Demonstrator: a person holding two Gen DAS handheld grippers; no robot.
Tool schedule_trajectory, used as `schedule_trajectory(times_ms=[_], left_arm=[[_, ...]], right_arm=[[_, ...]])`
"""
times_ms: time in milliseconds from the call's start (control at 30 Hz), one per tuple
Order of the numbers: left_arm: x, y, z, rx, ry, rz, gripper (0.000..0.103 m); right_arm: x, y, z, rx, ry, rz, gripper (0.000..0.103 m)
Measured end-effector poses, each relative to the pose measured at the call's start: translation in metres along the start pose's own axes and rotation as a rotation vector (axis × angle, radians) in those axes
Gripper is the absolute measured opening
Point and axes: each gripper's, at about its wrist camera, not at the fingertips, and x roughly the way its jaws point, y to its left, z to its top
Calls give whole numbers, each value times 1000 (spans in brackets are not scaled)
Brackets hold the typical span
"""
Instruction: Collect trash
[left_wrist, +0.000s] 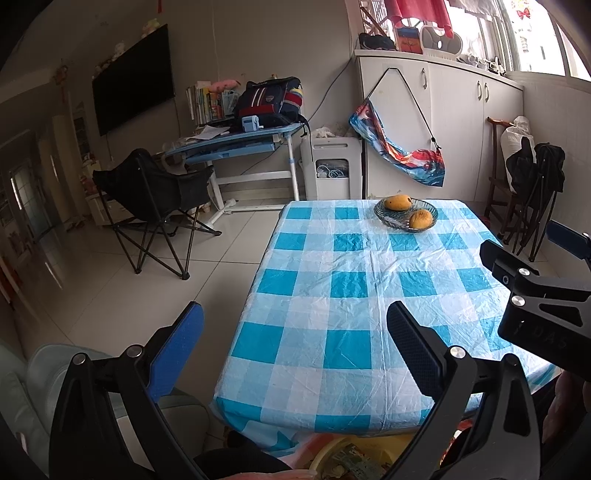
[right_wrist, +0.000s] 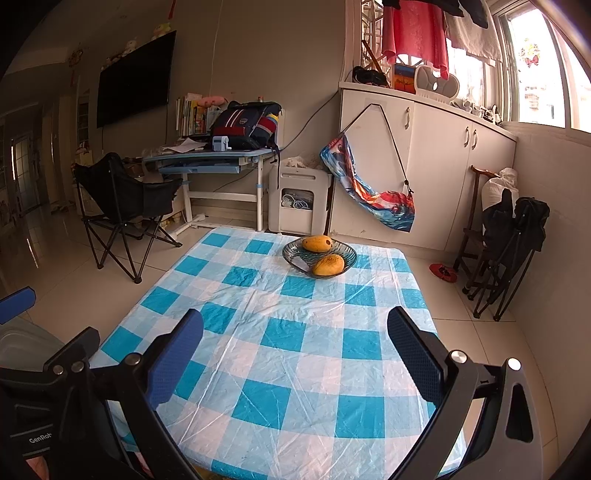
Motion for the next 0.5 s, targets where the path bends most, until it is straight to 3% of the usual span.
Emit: schedule_trajectory(times_ms=[500], left_arm=[[7,-4,-1,9,1,0,96]], right_arm=[[3,0,0,1,5,4,96]])
